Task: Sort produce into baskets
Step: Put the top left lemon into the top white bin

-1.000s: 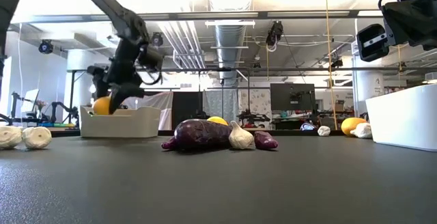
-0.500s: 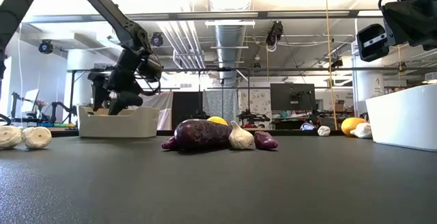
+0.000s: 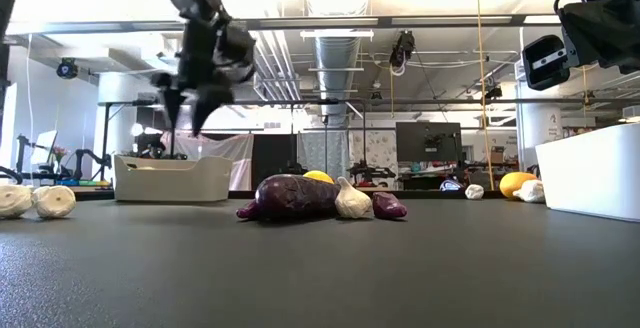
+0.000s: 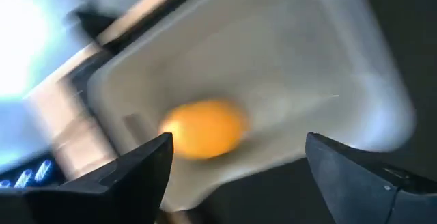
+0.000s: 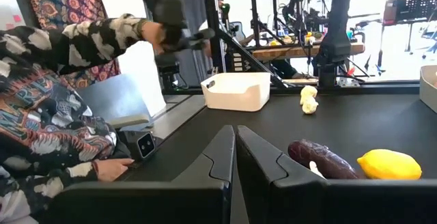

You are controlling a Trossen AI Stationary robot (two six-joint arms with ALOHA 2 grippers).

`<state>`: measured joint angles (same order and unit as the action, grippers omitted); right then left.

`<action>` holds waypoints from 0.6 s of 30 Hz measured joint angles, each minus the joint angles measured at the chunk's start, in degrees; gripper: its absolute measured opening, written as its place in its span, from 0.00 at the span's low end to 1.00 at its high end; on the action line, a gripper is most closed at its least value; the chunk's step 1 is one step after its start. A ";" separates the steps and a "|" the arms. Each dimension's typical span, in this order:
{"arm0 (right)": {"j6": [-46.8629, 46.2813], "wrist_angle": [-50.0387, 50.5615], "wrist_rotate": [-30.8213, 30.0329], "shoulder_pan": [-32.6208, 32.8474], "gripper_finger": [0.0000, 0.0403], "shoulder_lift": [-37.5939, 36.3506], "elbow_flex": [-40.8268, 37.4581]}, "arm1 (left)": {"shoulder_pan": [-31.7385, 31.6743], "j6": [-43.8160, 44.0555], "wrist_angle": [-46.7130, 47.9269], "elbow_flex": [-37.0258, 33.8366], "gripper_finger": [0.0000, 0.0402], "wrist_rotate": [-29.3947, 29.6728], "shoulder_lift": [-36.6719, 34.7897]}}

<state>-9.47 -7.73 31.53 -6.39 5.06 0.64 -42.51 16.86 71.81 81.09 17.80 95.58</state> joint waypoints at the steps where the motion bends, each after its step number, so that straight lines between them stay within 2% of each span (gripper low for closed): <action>1: 0.00 0.00 -0.02 0.02 0.03 0.00 0.00 | 2.41 -0.02 -2.00 -0.81 0.78 -1.36 -0.89; 6: 0.01 0.00 -0.01 0.00 0.03 0.00 -0.01 | 15.83 2.98 -14.22 -6.81 0.81 -6.80 -3.80; 11: 0.01 0.02 -0.01 0.02 0.03 0.00 -0.01 | 27.77 11.07 -31.25 -13.10 0.87 -8.29 -2.96; 16: 0.02 0.04 -0.02 0.00 0.03 0.00 0.00 | 32.20 17.88 -45.62 -16.50 0.90 -7.48 0.11; 18: 0.00 0.09 -0.02 0.02 0.03 0.00 0.00 | 33.20 19.25 -48.45 -16.82 0.90 -5.21 1.16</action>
<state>-9.47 -7.64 31.51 -6.37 5.06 0.64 -9.31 36.11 23.36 64.27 12.59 96.73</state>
